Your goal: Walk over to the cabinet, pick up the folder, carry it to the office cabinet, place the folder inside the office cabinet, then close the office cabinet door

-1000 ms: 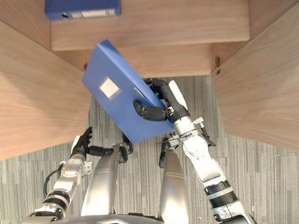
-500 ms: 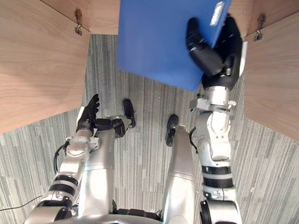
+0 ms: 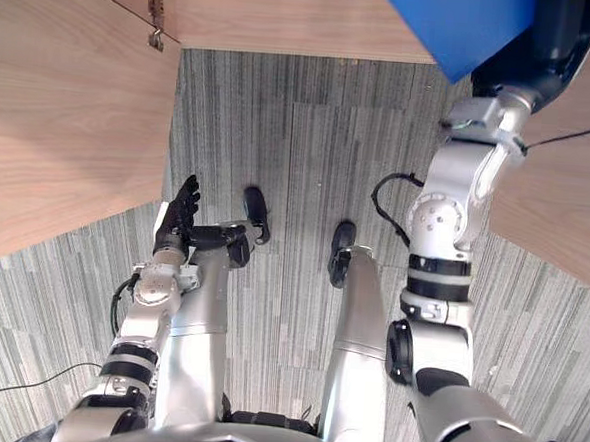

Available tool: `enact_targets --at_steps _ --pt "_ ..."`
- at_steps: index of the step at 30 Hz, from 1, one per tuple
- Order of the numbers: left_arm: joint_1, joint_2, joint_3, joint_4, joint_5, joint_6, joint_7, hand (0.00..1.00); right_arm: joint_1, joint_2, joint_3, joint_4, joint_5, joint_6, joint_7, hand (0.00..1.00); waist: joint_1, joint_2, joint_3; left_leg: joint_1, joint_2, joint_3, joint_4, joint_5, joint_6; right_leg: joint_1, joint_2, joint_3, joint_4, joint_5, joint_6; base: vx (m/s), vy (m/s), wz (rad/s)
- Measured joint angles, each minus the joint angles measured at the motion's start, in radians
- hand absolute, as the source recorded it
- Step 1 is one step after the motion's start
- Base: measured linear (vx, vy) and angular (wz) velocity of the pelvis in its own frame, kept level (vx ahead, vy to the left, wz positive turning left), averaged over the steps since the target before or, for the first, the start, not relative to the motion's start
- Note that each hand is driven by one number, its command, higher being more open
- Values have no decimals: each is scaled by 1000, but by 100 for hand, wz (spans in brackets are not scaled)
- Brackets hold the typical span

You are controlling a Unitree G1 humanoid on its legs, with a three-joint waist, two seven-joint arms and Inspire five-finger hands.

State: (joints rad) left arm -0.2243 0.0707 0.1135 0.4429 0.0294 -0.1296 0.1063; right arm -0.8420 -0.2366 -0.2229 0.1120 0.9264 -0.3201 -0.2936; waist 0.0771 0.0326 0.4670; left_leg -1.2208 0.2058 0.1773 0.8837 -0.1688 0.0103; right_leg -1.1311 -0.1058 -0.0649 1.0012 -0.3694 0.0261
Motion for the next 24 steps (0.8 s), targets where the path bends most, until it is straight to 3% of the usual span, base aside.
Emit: enact_targets --at_steps 12,13,24 --pt "-19 -9 -32 -7 -66 -1 30 100 -205 -22 -67 197 217 -36 -84 0 4 1 -3 -13 14 7 -63 37 4 13 0 -57 -64 7 -10 27 22 8" --pt "-19 -10 -33 -7 -66 -1 35 100 -222 -22 -67 212 218 -40 -96 100 1 2 -3 -14 14 7 -72 44 4 13 0 -60 -69 11 -13 0 0 0" --pt "-22 -10 -55 -10 -67 -2 48 100 -368 -86 -59 316 257 -51 -154 100 0 2 -8 -37 10 33 -178 128 15 -32 -8 -79 -114 83 -24 -57 12 4"
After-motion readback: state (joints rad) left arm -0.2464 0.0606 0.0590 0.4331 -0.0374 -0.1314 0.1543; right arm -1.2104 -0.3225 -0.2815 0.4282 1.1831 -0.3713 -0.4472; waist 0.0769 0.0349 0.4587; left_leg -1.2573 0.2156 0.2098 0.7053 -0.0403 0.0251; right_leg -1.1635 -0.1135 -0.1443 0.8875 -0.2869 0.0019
